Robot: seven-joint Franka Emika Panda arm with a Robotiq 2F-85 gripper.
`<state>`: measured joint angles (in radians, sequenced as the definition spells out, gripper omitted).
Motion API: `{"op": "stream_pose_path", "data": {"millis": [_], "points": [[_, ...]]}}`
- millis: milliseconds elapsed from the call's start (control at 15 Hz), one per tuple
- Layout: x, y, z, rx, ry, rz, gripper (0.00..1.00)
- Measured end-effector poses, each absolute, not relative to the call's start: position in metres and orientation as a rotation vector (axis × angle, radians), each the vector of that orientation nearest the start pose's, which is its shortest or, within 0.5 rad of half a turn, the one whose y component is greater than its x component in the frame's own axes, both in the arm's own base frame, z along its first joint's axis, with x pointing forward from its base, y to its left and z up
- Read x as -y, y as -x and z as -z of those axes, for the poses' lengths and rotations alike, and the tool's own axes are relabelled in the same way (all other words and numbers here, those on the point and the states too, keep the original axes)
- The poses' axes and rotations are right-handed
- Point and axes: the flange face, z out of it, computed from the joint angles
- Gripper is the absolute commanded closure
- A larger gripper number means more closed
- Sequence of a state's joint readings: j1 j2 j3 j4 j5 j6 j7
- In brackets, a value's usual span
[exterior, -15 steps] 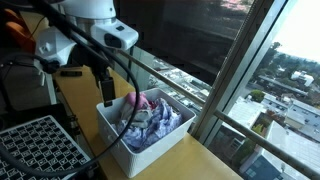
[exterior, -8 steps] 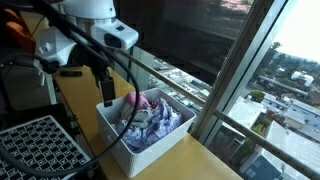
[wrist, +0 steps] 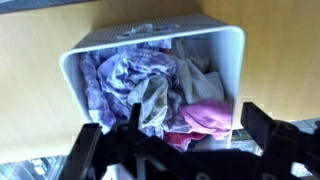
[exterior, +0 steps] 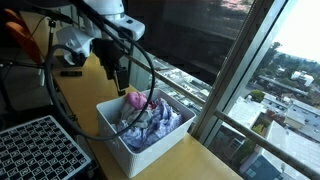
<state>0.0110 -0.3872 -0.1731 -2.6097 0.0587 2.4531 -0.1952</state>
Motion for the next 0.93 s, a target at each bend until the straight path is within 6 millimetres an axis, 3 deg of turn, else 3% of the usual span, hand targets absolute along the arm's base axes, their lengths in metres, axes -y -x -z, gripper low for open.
{"op": "stream_pose_path", "data": {"millis": [267,533,733,933], "points": [[0.071,-0.465,-0.414,0.004,3.038,0.533,0.00],[0.087,-0.512,-0.404,-0.017,3.018,0.611,0.00],[0.074,-0.546,-0.371,0.020,3.031,0.581,0.00],[0.060,-0.571,-0.318,0.058,3.064,0.497,0.00]]}}
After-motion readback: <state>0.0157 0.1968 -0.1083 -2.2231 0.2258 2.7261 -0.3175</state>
